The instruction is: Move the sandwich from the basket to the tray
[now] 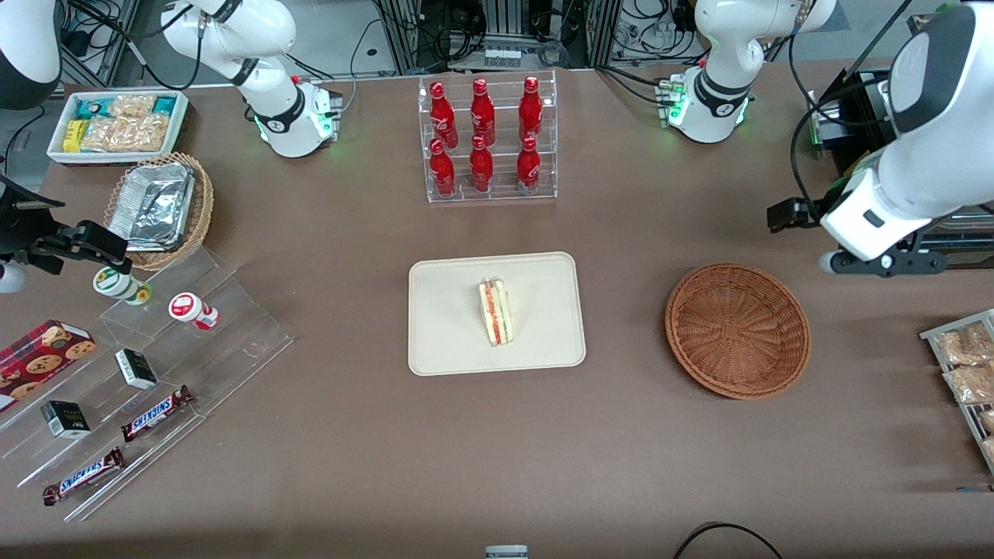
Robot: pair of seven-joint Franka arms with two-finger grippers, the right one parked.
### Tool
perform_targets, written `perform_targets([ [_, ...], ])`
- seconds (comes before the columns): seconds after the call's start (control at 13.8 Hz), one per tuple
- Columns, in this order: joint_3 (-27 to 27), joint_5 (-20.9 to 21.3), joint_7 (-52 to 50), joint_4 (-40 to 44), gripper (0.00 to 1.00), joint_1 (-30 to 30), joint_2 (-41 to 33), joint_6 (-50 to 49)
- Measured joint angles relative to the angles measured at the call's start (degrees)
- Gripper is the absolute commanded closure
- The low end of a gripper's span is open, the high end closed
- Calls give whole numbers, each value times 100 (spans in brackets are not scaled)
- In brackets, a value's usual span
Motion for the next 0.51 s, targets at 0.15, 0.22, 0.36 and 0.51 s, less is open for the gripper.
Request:
perform_targets([
  [0.15,1,0,0,-33,0,0,-128,-91],
  [0.22,1,0,0,-49,0,0,-180,-144],
  [0.36,8,0,0,-74,0,-2,-268,-205],
  [0.51,79,0,1,-79,0,-5,-331,-231],
])
